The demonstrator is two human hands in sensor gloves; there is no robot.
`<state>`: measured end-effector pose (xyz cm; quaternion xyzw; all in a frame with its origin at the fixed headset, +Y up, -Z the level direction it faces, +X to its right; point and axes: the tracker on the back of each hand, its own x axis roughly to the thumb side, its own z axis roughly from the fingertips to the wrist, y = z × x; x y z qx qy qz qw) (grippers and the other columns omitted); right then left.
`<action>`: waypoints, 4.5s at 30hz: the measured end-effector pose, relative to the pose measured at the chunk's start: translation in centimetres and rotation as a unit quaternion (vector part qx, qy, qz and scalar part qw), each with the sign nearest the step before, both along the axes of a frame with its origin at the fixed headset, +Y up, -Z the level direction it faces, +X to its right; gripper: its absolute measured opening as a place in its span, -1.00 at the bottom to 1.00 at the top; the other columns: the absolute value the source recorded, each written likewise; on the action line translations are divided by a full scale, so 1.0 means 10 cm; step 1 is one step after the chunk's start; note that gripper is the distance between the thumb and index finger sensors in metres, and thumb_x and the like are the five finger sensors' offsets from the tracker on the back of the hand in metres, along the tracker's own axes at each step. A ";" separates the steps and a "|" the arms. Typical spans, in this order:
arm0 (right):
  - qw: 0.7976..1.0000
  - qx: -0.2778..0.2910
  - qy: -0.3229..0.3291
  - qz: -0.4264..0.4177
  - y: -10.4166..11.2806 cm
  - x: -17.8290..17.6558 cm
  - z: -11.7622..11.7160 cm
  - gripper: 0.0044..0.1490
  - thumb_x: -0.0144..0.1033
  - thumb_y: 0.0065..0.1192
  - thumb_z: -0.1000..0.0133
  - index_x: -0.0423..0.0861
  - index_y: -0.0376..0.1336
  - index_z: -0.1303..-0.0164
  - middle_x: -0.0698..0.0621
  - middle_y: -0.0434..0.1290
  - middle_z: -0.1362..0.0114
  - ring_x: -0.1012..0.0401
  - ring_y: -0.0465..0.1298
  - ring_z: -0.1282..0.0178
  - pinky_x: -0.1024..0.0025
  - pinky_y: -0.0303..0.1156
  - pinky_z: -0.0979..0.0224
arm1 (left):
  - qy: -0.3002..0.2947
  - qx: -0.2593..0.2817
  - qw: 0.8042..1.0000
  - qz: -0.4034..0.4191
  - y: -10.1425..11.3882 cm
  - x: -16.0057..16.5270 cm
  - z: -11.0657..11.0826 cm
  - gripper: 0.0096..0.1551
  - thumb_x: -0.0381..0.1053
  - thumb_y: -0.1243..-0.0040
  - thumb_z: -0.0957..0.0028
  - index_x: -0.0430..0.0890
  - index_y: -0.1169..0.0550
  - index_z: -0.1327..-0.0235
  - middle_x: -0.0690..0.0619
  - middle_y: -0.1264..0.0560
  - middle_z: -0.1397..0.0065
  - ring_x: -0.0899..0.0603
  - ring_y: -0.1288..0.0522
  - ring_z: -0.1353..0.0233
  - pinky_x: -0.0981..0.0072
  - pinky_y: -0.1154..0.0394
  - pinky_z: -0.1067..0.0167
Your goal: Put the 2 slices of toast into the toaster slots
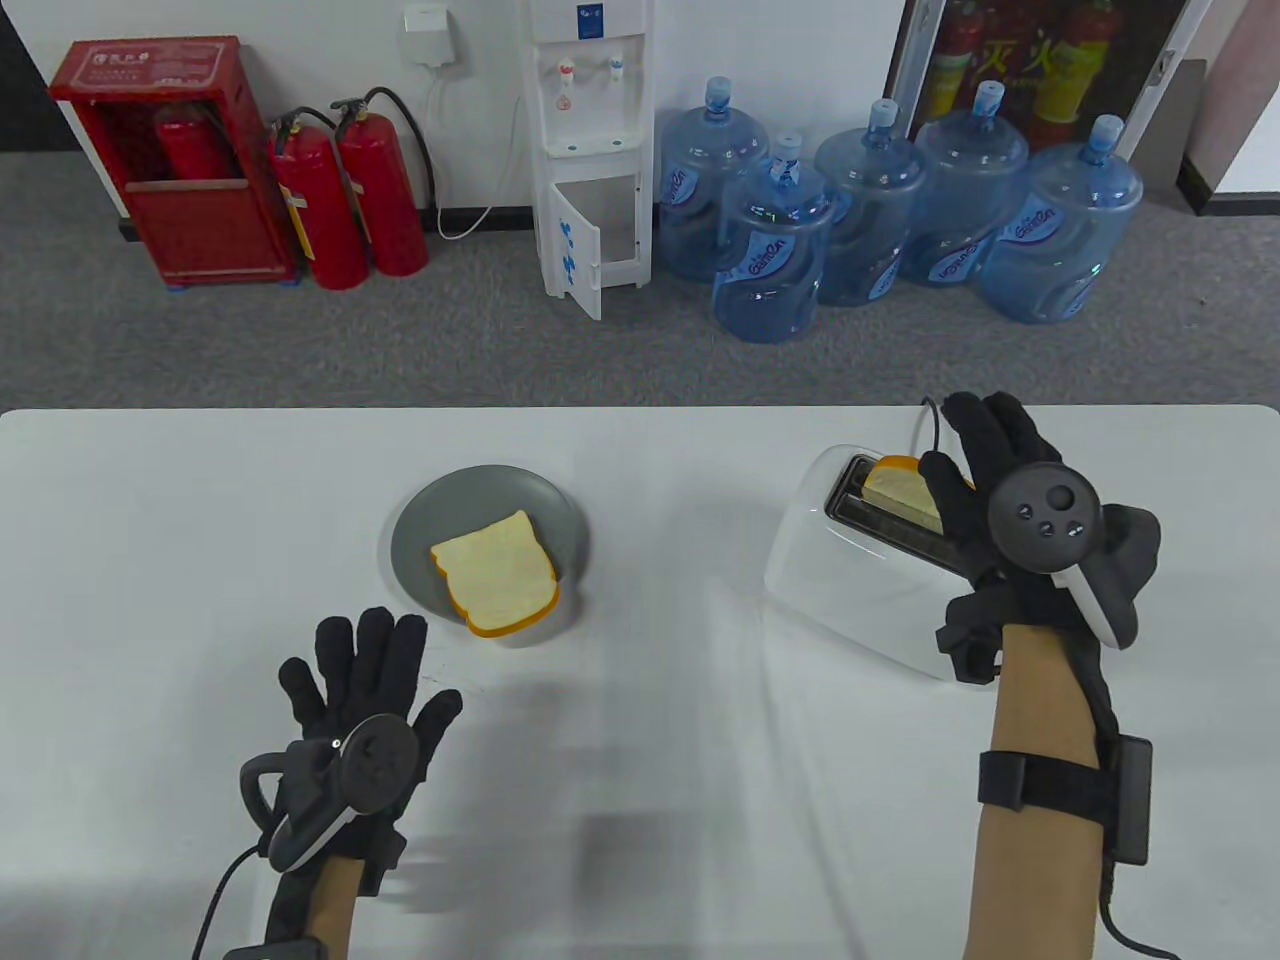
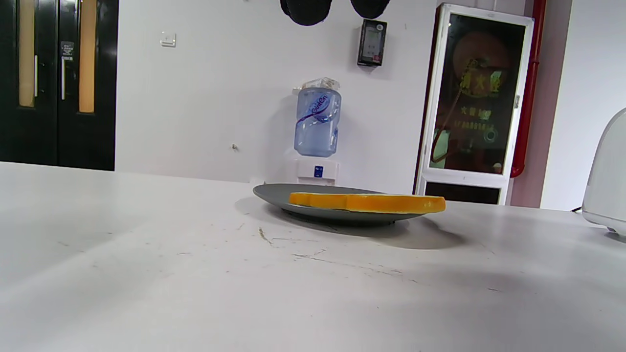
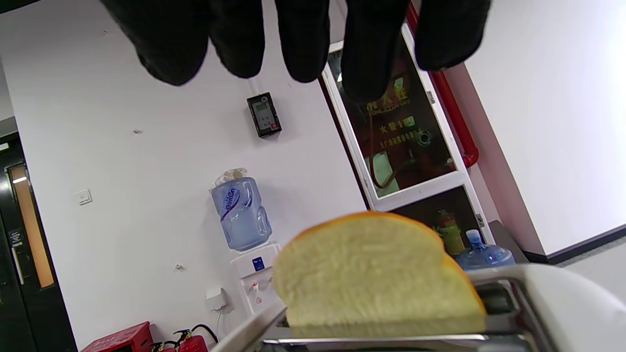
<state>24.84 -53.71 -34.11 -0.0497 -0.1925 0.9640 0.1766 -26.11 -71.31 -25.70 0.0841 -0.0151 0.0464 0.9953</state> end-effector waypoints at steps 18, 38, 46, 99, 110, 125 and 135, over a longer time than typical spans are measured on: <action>0.990 0.058 0.088 0.093 0.08 -0.85 0.44 -0.20 0.15 0.04 -0.44 0.18 -0.04 -0.89 -0.08 0.01 -0.94 -0.18 0.21 -0.82 -0.38 0.11 -0.70 | -0.018 0.006 1.000 0.016 0.00 0.03 0.06 -0.13 0.47 0.25 -0.17 0.20 -0.04 -0.76 0.01 0.03 -0.83 -0.32 0.17 -0.76 -0.26 0.21 -0.51; 0.986 0.100 0.131 0.002 -0.42 -1.19 0.92 -0.18 0.17 0.00 -0.46 0.11 -0.05 -0.89 -0.14 0.00 -0.92 -0.21 0.20 -0.79 -0.41 0.11 -0.65 | -0.031 0.003 0.999 0.018 -0.02 0.10 0.05 -0.13 0.46 0.25 -0.17 0.20 -0.04 -0.76 0.01 0.03 -0.83 -0.32 0.18 -0.76 -0.26 0.22 -0.52; 0.982 0.084 0.167 -0.004 -0.68 -1.41 1.05 -0.17 0.17 0.00 -0.46 0.09 -0.06 -0.89 -0.16 -0.04 -0.93 -0.21 0.17 -0.80 -0.40 0.12 -0.64 | -0.030 0.000 0.999 0.015 -0.02 0.12 0.06 -0.12 0.46 0.25 -0.17 0.19 -0.01 -0.76 0.01 0.04 -0.83 -0.32 0.18 -0.76 -0.26 0.22 -0.51; 0.970 -0.044 0.226 0.082 -1.80 -1.99 0.98 -0.13 0.18 -0.03 -0.46 0.05 -0.10 -0.91 -0.17 -0.06 -0.93 -0.27 0.07 -0.82 -0.46 0.02 -0.62 | -0.003 -0.026 0.997 -0.070 0.21 0.33 -0.13 -0.10 0.43 0.15 -0.18 0.19 0.03 -0.75 0.02 0.08 -0.83 -0.31 0.19 -0.75 -0.15 0.18 -0.57; 0.968 -0.049 0.233 0.082 -1.78 -2.01 0.99 -0.14 0.19 -0.04 -0.46 0.07 -0.10 -0.92 -0.16 -0.07 -0.94 -0.27 0.06 -0.83 -0.46 0.01 -0.63 | 0.035 -0.098 0.987 -0.123 0.40 0.61 -0.79 -0.06 0.34 -0.13 -0.14 0.19 -0.03 -0.71 0.08 -0.02 -0.80 -0.22 0.05 -0.77 -0.06 0.04 -0.60; 0.968 -0.060 0.229 0.077 -1.77 -1.99 0.97 -0.14 0.21 -0.05 -0.47 0.10 -0.12 -0.93 -0.16 -0.08 -0.95 -0.27 0.07 -0.83 -0.47 0.00 -0.63 | 0.031 -0.191 0.971 -0.143 -0.09 0.76 -1.18 0.00 0.29 -0.30 -0.03 0.19 -0.08 -0.68 0.11 -0.09 -0.77 -0.15 -0.03 -0.77 0.00 -0.02 -0.61; 0.969 -0.066 0.222 0.079 -1.77 -1.97 0.95 -0.13 0.21 -0.05 -0.47 0.12 -0.14 -0.93 -0.15 -0.09 -0.95 -0.26 0.06 -0.84 -0.47 -0.01 -0.64 | 0.022 -0.184 0.965 -0.188 -0.20 0.84 -1.26 -0.03 0.26 -0.32 -0.02 0.22 -0.12 -0.65 0.14 -0.14 -0.76 -0.12 -0.07 -0.77 0.02 -0.03 -0.62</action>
